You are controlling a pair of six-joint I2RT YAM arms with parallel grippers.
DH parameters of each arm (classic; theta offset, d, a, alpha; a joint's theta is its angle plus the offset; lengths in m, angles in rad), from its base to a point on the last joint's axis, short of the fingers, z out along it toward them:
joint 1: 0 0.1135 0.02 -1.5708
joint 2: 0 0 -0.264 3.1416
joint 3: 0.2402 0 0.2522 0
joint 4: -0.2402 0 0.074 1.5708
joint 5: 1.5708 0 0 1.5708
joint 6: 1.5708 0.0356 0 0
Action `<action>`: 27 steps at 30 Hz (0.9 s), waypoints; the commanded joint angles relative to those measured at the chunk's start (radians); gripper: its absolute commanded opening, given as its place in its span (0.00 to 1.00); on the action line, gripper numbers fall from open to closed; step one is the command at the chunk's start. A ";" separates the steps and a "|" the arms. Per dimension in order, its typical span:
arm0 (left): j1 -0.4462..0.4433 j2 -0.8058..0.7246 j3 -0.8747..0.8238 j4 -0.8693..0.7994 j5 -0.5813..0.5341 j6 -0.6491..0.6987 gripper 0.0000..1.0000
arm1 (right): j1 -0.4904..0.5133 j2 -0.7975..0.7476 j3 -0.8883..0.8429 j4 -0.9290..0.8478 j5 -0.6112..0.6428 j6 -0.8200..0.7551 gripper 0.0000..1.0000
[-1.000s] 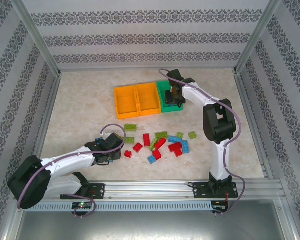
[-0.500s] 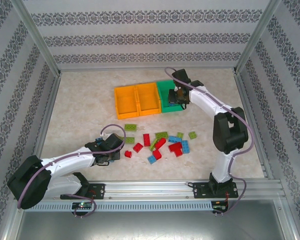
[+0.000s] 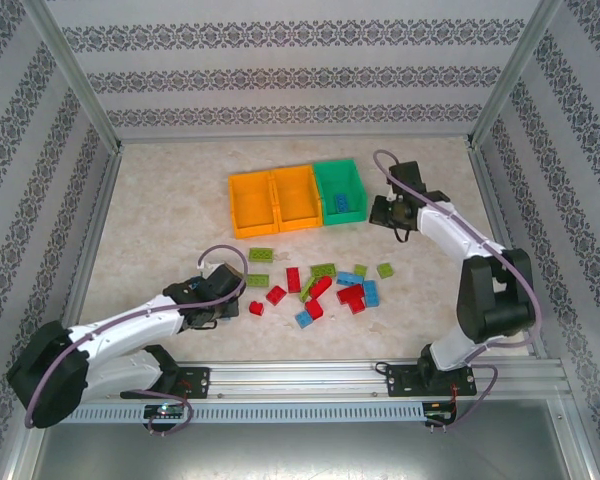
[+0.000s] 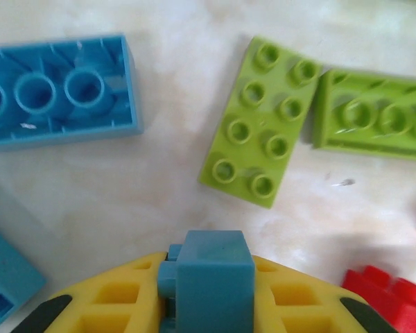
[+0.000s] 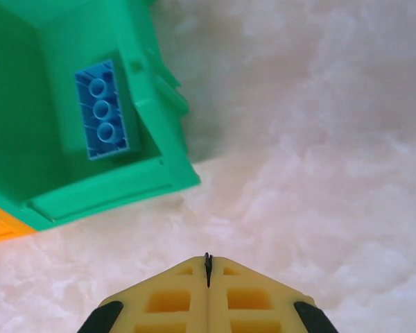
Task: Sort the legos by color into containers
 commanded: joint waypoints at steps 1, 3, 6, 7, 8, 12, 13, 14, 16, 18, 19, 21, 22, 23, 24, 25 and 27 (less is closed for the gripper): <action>-0.016 -0.045 0.096 -0.076 -0.053 0.041 0.11 | -0.001 -0.070 -0.055 0.060 -0.004 -0.026 0.00; -0.016 -0.040 0.156 -0.075 -0.063 0.079 0.11 | -0.004 -0.090 -0.091 0.063 -0.002 -0.034 0.00; -0.016 0.015 0.265 -0.026 -0.068 0.169 0.13 | -0.013 -0.117 -0.145 0.082 -0.005 -0.027 0.07; -0.016 0.044 0.303 -0.008 -0.066 0.203 0.14 | -0.016 -0.125 -0.160 0.091 -0.008 -0.022 0.07; -0.016 0.091 0.352 0.013 -0.060 0.239 0.15 | -0.019 -0.132 -0.179 0.100 -0.010 -0.013 0.06; -0.011 0.296 0.557 0.090 0.013 0.362 0.16 | -0.022 -0.150 -0.222 0.106 -0.008 0.000 0.01; -0.012 0.352 0.616 0.106 0.049 0.390 0.15 | -0.022 -0.150 -0.226 0.099 -0.006 0.001 0.01; -0.011 0.401 0.674 0.114 0.081 0.409 0.15 | -0.022 -0.151 -0.232 0.095 -0.006 0.002 0.01; -0.010 0.519 0.809 0.132 0.134 0.451 0.13 | -0.023 -0.159 -0.254 0.098 -0.006 0.008 0.01; -0.006 0.638 0.940 0.134 0.176 0.483 0.13 | -0.022 -0.167 -0.278 0.106 -0.007 0.022 0.01; -0.001 0.707 1.014 0.127 0.204 0.492 0.12 | -0.022 -0.174 -0.290 0.112 -0.008 0.030 0.01; 0.009 0.831 1.158 0.109 0.253 0.494 0.12 | -0.022 -0.188 -0.313 0.122 -0.016 0.046 0.01; 0.018 0.894 1.231 0.097 0.275 0.490 0.11 | -0.022 -0.195 -0.322 0.127 -0.020 0.052 0.01; 0.026 0.952 1.292 0.085 0.293 0.483 0.11 | -0.022 -0.201 -0.329 0.126 -0.021 0.056 0.01; 0.035 1.013 1.363 0.067 0.311 0.472 0.10 | -0.021 -0.209 -0.335 0.125 -0.023 0.056 0.01; 0.046 1.070 1.431 0.050 0.327 0.452 0.10 | -0.018 -0.219 -0.341 0.121 -0.024 0.053 0.01; 0.062 1.165 1.536 0.026 0.350 0.421 0.10 | -0.011 -0.239 -0.348 0.104 -0.017 0.038 0.02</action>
